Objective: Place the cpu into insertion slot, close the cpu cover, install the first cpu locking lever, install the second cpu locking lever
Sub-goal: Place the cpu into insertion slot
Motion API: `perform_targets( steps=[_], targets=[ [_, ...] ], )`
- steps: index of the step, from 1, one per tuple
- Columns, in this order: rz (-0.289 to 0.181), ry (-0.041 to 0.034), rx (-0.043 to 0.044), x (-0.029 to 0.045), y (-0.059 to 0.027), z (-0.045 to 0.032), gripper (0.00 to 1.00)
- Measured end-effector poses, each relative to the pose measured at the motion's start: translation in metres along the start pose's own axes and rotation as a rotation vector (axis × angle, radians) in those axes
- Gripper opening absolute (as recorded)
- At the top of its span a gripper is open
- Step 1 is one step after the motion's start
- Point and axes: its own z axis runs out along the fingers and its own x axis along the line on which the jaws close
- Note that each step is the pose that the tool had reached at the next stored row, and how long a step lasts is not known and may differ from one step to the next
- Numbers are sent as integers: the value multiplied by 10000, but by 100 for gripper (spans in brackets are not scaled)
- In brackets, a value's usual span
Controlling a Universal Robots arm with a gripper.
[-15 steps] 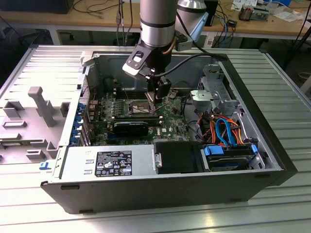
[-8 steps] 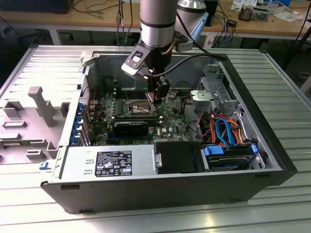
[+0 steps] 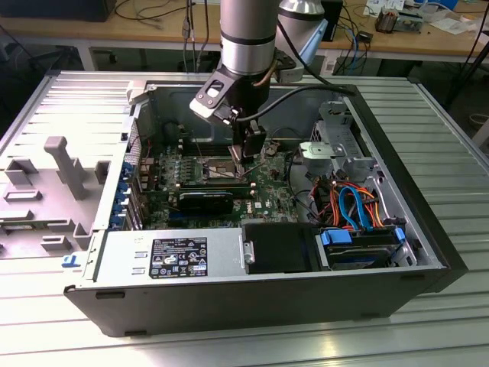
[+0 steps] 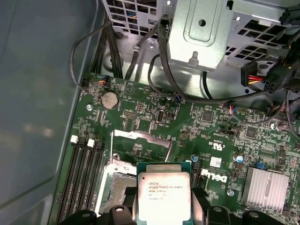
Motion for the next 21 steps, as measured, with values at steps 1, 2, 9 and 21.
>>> perform_targets(
  steps=[1, 2, 9, 21],
  targets=[
    [45, -1, 1, 0, 0, 1, 55],
    [111, -2, 3, 0, 0, 2, 55],
    [489, -9, 12, 0, 0, 11, 55],
    [930, -18, 23, 0, 0, 22, 55]
  ],
)
